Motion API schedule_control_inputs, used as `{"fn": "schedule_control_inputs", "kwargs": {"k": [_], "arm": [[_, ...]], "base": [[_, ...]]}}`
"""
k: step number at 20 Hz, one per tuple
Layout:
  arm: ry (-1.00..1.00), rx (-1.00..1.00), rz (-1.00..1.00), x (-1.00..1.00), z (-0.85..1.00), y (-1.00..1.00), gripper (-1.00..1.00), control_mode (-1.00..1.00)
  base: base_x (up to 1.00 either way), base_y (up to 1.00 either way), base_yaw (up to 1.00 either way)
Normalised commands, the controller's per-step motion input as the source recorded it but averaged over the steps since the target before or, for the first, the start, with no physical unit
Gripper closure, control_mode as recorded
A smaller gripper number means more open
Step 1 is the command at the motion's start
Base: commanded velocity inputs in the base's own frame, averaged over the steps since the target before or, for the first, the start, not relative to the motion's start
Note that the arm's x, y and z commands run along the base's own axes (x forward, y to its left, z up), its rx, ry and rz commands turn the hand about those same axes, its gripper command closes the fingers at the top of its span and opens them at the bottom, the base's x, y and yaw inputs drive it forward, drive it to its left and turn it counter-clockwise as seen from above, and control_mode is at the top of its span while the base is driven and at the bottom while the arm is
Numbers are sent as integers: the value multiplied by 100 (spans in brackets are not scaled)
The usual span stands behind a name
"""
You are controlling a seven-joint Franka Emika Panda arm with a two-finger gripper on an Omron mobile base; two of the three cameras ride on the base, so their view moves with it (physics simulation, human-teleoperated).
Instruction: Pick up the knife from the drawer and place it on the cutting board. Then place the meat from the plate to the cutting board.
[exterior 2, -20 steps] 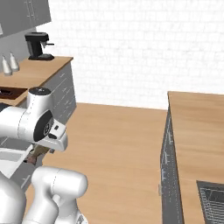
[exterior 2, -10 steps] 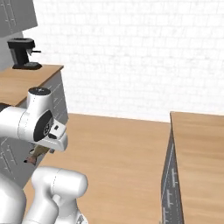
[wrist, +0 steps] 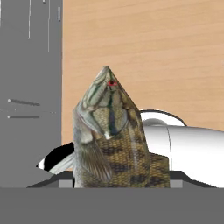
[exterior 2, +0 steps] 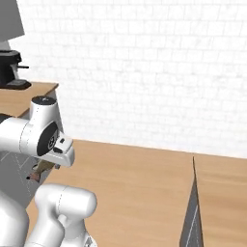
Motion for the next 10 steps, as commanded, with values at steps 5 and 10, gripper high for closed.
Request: {"fn": "schedule_control_inputs", "kwargs": {"k": [5,10], "arm": [[0,0,0,0,0,0,100,100],[0,0,0,0,0,0,100,100]], "base": [[99,5,3],[82,16,16]]}}
